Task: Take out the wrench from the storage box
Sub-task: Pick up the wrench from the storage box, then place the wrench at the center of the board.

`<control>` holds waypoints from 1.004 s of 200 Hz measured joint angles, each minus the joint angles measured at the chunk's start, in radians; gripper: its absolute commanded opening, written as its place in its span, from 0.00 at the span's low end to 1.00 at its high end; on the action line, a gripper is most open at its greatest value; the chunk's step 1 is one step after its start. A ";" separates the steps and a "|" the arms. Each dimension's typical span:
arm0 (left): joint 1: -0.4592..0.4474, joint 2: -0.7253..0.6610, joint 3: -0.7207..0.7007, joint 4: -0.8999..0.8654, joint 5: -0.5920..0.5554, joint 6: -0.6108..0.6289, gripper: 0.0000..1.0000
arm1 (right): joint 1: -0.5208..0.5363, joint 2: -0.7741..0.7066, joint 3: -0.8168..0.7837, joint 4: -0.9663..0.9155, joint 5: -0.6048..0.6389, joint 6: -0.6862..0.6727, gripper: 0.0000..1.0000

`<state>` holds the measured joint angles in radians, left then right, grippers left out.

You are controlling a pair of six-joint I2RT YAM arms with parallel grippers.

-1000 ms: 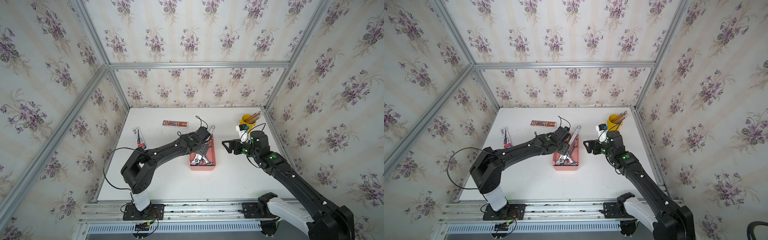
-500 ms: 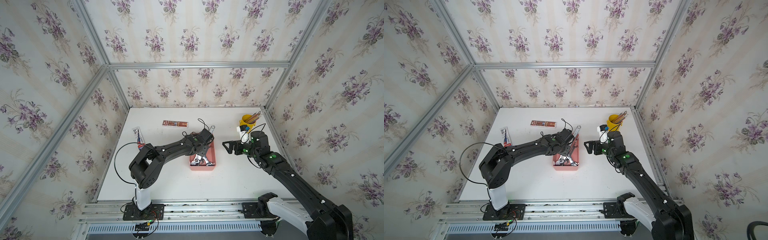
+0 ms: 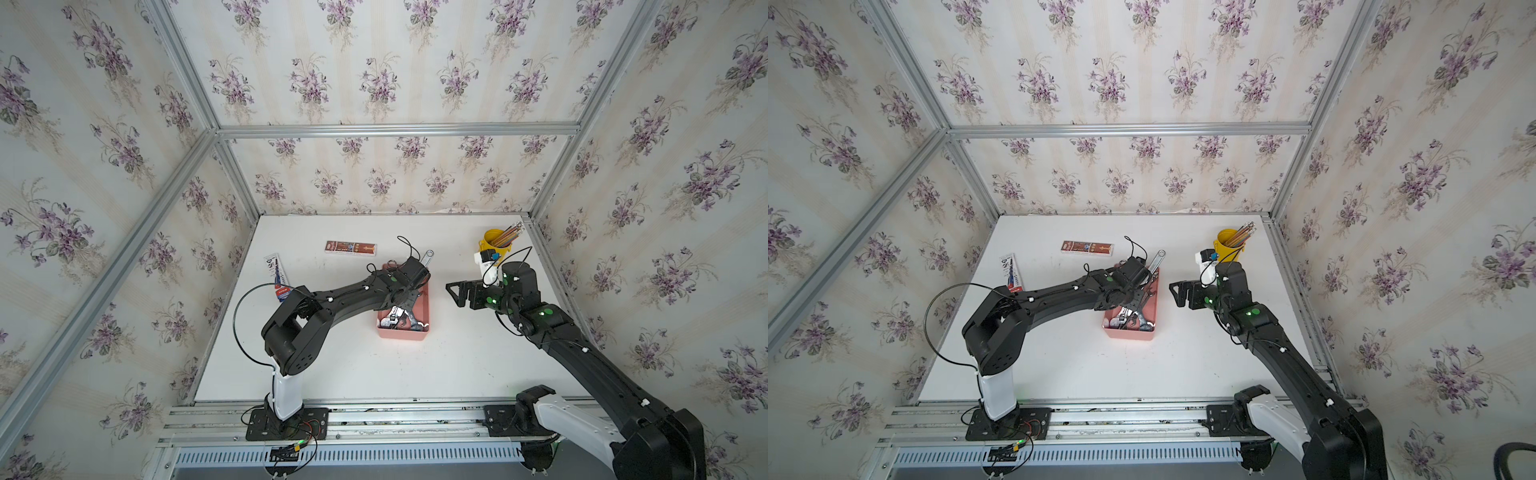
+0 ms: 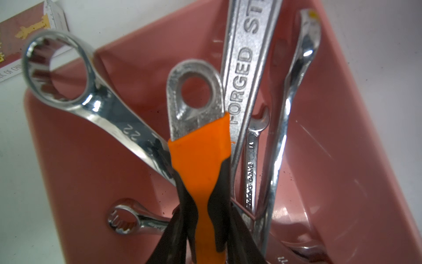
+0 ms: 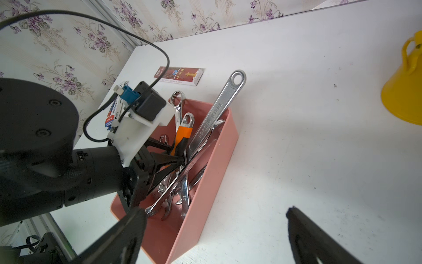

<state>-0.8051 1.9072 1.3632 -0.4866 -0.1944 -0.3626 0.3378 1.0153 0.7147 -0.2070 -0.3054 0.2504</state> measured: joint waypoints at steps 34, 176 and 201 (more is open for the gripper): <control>-0.003 -0.031 0.008 -0.050 0.007 -0.021 0.16 | -0.003 0.000 0.002 0.000 0.003 -0.004 1.00; -0.006 -0.095 0.197 -0.244 -0.043 -0.011 0.15 | -0.002 -0.001 0.033 0.000 0.033 -0.018 1.00; -0.004 -0.094 0.263 -0.289 -0.050 -0.002 0.14 | -0.003 0.002 0.041 0.000 0.036 -0.021 1.00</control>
<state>-0.8089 1.8133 1.6264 -0.7753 -0.2447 -0.3649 0.3351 1.0168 0.7559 -0.2066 -0.2691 0.2291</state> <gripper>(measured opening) 0.303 0.997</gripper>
